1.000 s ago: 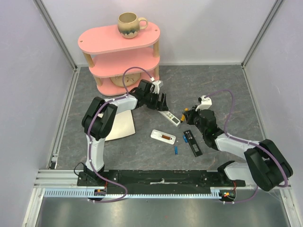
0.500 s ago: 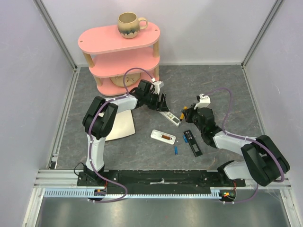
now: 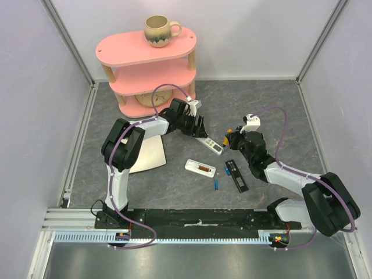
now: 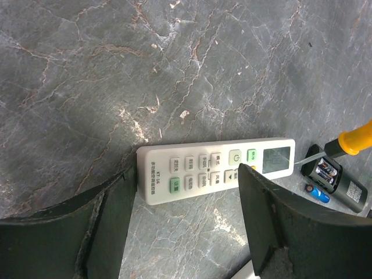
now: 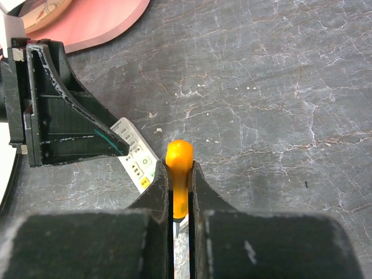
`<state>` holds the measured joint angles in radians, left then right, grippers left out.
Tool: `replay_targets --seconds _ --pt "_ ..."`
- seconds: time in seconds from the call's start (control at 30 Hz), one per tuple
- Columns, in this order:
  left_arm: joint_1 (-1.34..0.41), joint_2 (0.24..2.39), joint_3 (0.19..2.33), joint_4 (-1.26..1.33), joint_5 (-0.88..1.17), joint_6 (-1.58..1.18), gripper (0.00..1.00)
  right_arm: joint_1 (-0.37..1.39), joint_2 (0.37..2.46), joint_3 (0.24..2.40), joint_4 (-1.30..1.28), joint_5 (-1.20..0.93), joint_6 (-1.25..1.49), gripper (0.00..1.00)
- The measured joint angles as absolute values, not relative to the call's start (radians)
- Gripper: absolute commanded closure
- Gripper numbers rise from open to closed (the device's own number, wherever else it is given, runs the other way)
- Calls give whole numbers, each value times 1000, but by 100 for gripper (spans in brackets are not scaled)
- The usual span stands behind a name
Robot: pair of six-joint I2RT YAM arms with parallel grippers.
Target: Unload the batteries from the remote control
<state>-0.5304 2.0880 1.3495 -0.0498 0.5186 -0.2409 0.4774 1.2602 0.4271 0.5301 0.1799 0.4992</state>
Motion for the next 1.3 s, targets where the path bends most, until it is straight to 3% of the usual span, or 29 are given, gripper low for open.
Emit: replay_targets --seconds 0.73,1.3 --pt "-530 2059 1296 -23 564 -242 28 474 1329 406 620 257 490 100" --pt "-656 1823 1282 -52 573 -256 32 470 1322 388 629 263 478 100"
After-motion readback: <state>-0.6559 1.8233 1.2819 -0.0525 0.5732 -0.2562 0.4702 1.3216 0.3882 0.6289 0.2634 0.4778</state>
